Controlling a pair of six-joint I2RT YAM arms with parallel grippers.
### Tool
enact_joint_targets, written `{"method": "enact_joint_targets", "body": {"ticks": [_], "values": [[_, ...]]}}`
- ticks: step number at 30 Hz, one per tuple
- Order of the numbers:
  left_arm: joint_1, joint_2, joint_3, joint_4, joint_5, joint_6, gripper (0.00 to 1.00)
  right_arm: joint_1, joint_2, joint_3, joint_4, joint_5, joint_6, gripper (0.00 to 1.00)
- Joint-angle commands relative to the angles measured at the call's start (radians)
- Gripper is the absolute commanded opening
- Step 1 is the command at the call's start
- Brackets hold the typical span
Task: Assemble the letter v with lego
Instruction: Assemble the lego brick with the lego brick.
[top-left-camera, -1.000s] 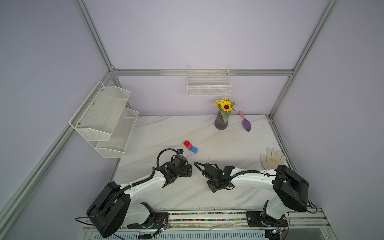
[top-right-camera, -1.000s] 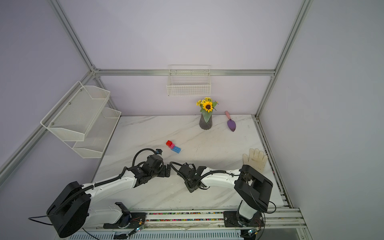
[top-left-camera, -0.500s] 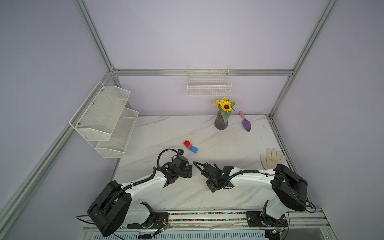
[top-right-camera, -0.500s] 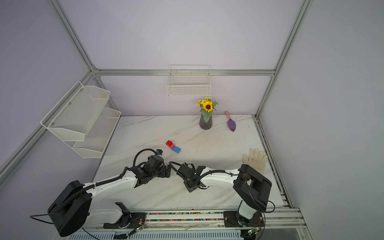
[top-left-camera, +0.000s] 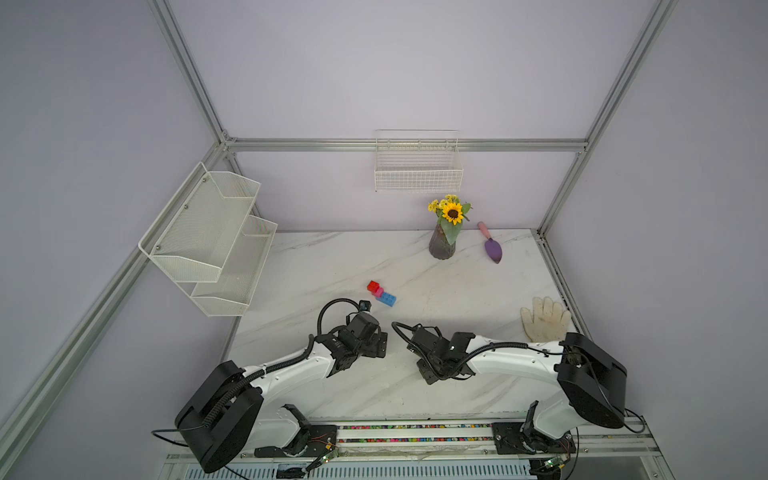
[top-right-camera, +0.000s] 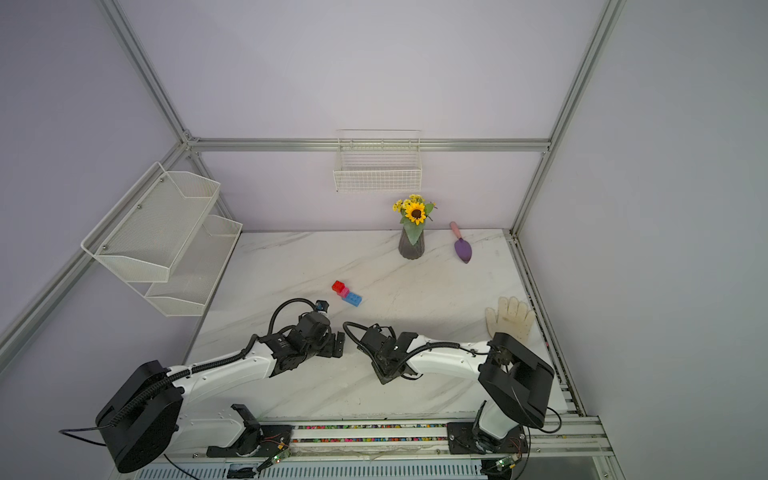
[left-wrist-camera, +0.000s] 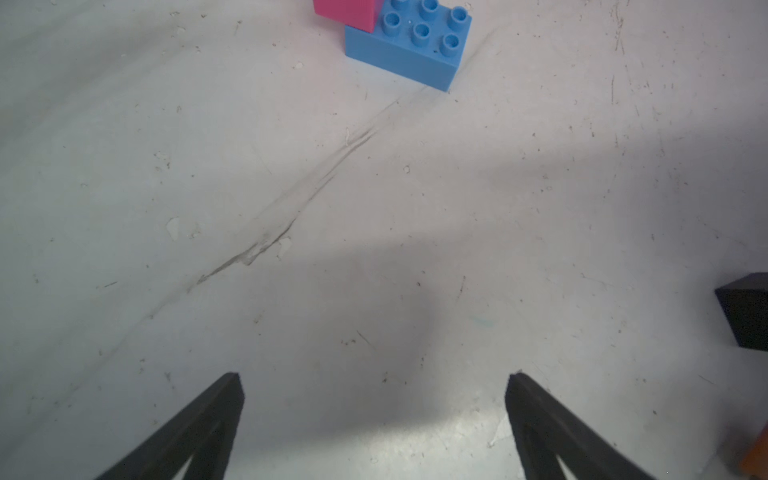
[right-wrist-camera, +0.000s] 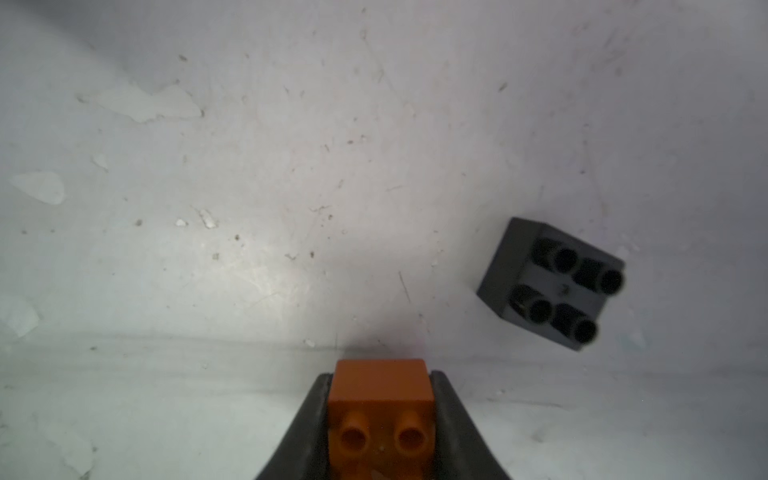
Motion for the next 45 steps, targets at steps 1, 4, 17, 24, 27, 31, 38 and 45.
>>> {"method": "enact_joint_targets", "body": {"ticks": [1, 4, 17, 24, 27, 31, 38, 45], "values": [[-0.040, -0.025, 0.016, 0.071, 0.018, -0.024, 1.00, -0.075, -0.108, 0.051, -0.072, -0.004, 0.045, 0.13], [-0.049, -0.034, -0.013, 0.153, 0.087, -0.036, 1.00, -0.153, -0.118, 0.111, -0.144, -0.043, 0.038, 0.14], [-0.113, -0.055, -0.148, 0.430, 0.266, 0.000, 1.00, -0.226, 0.041, 0.172, -0.190, -0.073, 0.120, 0.13], [-0.123, -0.121, -0.153, 0.374, 0.237, 0.021, 1.00, -0.227, 0.048, 0.139, -0.166, -0.099, 0.156, 0.13], [-0.126, -0.131, -0.160, 0.379, 0.242, 0.022, 1.00, -0.227, 0.056, 0.122, -0.154, -0.097, 0.160, 0.13], [-0.131, -0.136, -0.178, 0.399, 0.237, 0.014, 1.00, -0.226, 0.065, 0.109, -0.137, -0.097, 0.166, 0.13], [-0.140, -0.131, -0.180, 0.399, 0.233, 0.010, 1.00, -0.226, 0.085, 0.099, -0.105, -0.085, 0.162, 0.13], [-0.147, -0.136, -0.165, 0.367, 0.221, 0.015, 1.00, -0.227, 0.068, 0.111, -0.105, -0.072, 0.162, 0.13]]}}
